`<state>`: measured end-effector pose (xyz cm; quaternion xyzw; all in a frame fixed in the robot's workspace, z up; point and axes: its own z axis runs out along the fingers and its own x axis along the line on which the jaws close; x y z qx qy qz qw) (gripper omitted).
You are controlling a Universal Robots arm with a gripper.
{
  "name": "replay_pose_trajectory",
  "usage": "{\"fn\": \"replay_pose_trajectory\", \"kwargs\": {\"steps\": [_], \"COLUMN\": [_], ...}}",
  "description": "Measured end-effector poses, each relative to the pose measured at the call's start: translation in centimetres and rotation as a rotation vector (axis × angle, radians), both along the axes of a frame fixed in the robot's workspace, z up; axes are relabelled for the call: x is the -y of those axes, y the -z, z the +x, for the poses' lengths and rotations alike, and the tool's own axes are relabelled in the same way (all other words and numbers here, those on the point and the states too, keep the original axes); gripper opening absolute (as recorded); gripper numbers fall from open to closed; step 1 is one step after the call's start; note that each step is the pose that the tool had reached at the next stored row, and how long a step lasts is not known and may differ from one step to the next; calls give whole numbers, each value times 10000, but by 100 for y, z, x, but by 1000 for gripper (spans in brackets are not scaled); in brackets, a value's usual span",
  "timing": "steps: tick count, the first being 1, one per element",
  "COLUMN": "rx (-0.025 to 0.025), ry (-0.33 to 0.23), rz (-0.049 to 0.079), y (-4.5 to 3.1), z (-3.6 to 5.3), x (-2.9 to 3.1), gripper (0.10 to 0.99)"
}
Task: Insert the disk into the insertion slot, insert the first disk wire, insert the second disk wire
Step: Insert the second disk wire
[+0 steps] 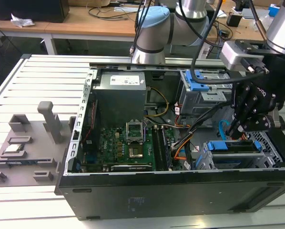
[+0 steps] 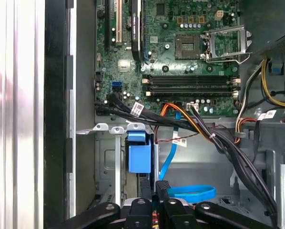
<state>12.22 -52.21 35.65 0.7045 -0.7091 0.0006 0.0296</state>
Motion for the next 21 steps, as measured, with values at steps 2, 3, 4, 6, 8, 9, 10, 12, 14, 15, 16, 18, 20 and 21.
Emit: {"fn": "replay_pose_trajectory", "kwargs": {"steps": [2, 3, 4, 6, 8, 9, 10, 12, 14, 15, 16, 18, 20, 21], "rx": [-1, -1, -1, -2, -1, -2, -2, -2, -1, -1, -2, -2, -1, -1], "ry": [-11, -17, -21, -35, -41, -45, -47, -50, -51, -50, -48, -49, -50, -50], "rz": [-1, 1, -1, 1, 0, -2, 0, 0, -1, 0, 17, 37, 50, 53], "y": [16, 25, 31, 57, 71, 77, 82, 91, 99, 102, 108, 117, 118, 117], "z": [23, 31, 35, 46, 48, 49, 49, 51, 62, 64, 66, 67, 67, 67], "x": [1, 2, 4, 20, 31, 38, 42, 46, 46, 46, 47, 46, 46, 46], "gripper": [161, 161, 161, 161, 161, 161, 161, 161, 161, 161, 161, 161, 161, 161]}}
